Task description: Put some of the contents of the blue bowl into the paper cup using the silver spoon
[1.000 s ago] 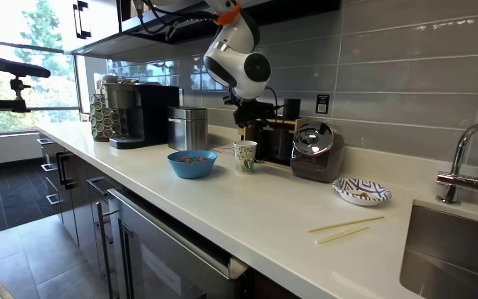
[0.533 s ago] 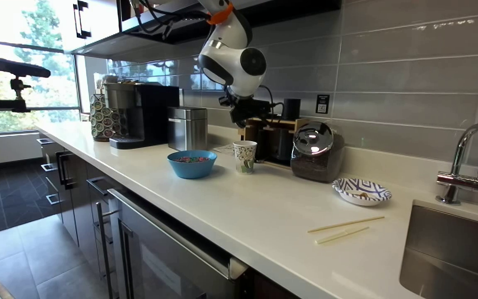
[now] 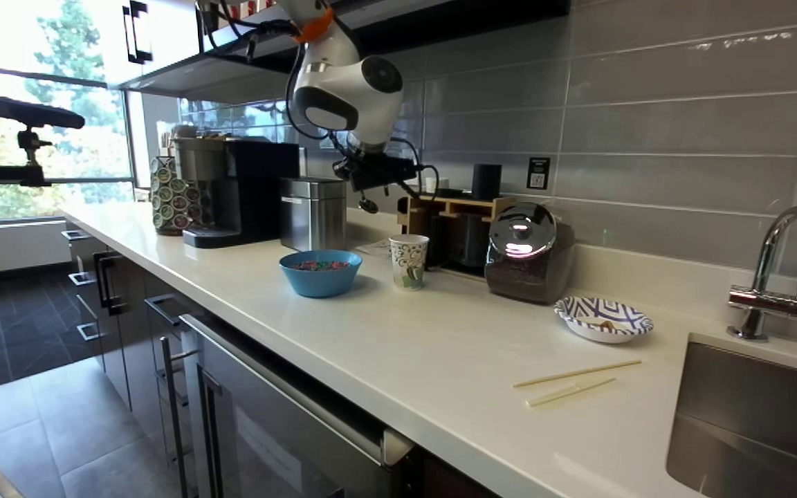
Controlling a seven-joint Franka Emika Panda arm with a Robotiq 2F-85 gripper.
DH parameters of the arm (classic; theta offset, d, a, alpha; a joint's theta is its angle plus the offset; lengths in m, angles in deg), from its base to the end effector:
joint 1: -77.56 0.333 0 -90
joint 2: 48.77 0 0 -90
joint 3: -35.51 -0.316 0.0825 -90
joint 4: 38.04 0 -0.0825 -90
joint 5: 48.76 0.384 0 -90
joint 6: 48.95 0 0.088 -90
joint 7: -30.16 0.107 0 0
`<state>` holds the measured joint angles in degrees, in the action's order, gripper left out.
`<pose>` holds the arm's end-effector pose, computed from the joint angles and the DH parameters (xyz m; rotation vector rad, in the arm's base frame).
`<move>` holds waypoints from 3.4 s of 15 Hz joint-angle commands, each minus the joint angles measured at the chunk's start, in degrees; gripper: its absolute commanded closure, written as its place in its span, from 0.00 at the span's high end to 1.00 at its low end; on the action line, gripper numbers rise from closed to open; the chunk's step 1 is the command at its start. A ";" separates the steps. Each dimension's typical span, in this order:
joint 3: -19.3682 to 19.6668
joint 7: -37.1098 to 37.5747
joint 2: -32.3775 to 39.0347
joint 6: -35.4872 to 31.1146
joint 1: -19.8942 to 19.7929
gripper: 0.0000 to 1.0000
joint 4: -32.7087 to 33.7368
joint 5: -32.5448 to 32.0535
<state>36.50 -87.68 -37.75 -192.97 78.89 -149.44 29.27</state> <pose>0.6275 -0.0040 0.4185 -2.2366 -1.2746 -1.3707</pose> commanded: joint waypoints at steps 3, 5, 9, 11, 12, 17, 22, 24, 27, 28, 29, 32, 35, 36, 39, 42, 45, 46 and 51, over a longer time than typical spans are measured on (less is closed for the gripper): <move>-3.19 9.18 -1.02 -0.24 2.02 0.02 -2.19 -3.66; -4.05 11.38 -0.72 -1.39 2.76 0.02 -2.89 -3.60; -4.82 14.73 0.40 -5.56 3.97 0.02 -4.85 -4.48; -4.99 16.03 1.33 -7.60 4.19 0.02 -5.68 -4.66; -4.55 16.49 1.59 -8.34 4.77 0.02 -6.27 -4.53; -4.24 21.04 2.56 -10.00 5.11 0.02 -7.95 -6.33; -3.22 26.91 2.48 -10.17 4.94 0.02 -10.47 -10.90; -2.69 29.10 2.42 -10.02 4.97 0.02 -11.18 -12.82; -2.07 31.86 2.30 -9.89 4.99 0.02 -12.02 -15.46; -1.94 32.55 2.25 -9.85 4.96 0.02 -12.15 -15.99; -1.85 33.12 2.18 -9.68 4.94 0.02 -12.18 -16.47; -1.78 34.40 2.08 -9.48 4.87 0.02 -12.16 -17.52; -1.82 34.97 2.09 -9.21 4.82 0.02 -12.09 -18.19; -1.81 35.20 2.07 -9.19 4.85 0.02 -12.09 -18.61; -1.90 35.31 1.98 -9.08 4.79 0.18 -11.98 -19.07; -1.97 35.17 1.79 -9.08 4.78 0.39 -11.92 -19.35; -1.97 35.13 1.49 -9.07 4.80 0.39 -11.90 -19.76; -1.95 35.23 1.25 -8.86 4.79 0.39 -11.86 -20.02; -2.66 43.11 -2.61 -6.77 3.43 0.70 -13.25 -30.01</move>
<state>34.13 -52.09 -36.57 -201.77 83.01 -160.34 7.53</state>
